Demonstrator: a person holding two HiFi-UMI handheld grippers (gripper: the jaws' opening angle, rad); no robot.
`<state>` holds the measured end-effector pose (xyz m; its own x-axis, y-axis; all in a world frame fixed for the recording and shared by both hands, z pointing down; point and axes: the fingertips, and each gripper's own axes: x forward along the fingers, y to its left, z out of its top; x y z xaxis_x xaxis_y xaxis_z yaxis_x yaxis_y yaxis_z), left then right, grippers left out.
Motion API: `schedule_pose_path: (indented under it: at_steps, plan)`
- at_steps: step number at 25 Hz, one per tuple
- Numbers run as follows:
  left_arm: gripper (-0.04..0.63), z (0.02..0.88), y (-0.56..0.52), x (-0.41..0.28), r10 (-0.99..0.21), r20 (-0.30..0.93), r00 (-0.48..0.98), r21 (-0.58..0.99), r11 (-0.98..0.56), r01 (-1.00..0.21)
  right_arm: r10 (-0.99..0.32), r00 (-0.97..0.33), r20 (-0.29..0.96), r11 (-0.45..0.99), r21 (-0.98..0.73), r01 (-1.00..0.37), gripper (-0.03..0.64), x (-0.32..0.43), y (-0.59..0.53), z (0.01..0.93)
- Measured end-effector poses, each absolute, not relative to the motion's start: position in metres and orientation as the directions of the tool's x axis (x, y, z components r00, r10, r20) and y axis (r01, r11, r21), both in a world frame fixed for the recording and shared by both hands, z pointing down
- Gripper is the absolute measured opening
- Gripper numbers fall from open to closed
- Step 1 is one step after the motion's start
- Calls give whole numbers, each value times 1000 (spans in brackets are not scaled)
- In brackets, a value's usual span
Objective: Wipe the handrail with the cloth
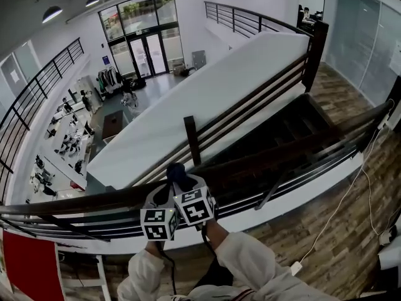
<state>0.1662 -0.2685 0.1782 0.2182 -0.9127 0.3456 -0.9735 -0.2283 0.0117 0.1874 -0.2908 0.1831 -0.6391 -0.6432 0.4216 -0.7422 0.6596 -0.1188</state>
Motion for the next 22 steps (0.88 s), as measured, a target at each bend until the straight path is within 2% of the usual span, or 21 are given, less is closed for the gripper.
schedule_pose_path:
  at_steps: [11, 22]
  plan:
    - [3, 181, -283, 195, -913, 337, 229, 55, -224, -973, -684, -587, 434, 622, -74, -780, 94, 249, -311, 184]
    - [3, 183, -309, 311, -855, 343, 390, 94, -382, -920, -773, -463, 434, 500, -33, -866, 94, 365, -348, 183]
